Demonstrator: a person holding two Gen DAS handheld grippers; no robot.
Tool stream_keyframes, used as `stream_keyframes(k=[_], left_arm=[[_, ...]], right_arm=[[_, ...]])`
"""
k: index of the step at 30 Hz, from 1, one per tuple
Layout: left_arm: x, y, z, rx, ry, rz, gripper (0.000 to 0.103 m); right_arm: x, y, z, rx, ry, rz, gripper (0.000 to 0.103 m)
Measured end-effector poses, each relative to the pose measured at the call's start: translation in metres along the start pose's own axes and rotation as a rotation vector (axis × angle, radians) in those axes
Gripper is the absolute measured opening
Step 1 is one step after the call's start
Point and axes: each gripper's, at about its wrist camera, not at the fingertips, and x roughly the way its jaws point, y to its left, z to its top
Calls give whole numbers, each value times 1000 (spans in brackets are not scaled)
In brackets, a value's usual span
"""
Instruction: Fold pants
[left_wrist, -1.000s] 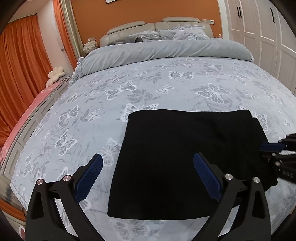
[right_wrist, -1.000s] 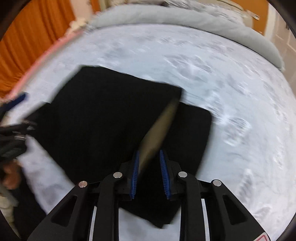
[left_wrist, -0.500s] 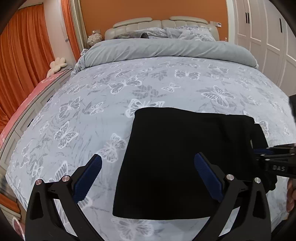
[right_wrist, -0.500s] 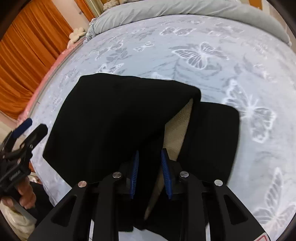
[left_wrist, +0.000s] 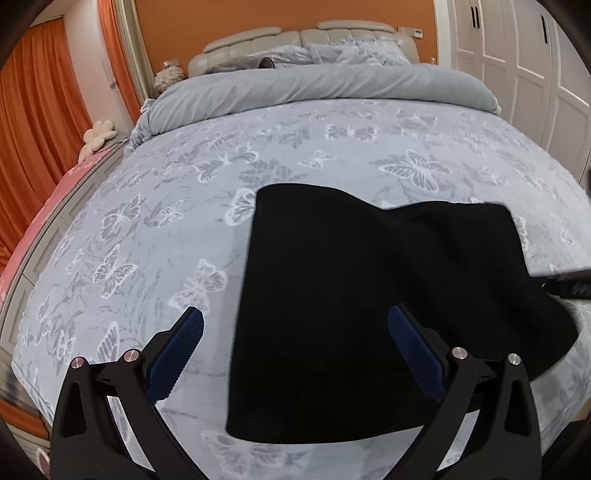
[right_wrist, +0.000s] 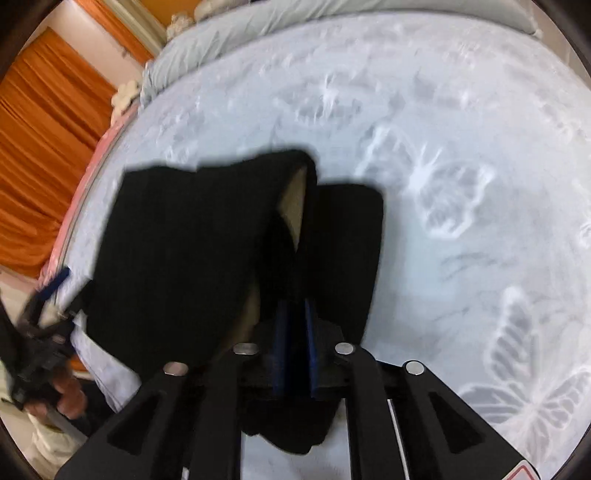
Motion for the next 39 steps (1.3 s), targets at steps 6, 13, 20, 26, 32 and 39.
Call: stream_keyframes(k=[6,13,20,26,32,39], left_arm=[[-2,0,0,2,-11,-1,98],[2,-6,-2,14,12,-19,98],[-7,8,-2,-12,-7,-41,98],[18,16,-6,-14,97,3,98],[26,57,-5,-150,156,23,98],[40,112,-13,-300,222,148,98]], right_arm=[[-36,-2,-6,58,-97,154,58],[27,23,-4,6,62,89,39],[-57,47,4,-50,-188,146,13],[-2,-15,-8,65,14,-39,27],[-84,1,-4,18,-281,-27,29],[-20,87,0,-191,-116,68,28]])
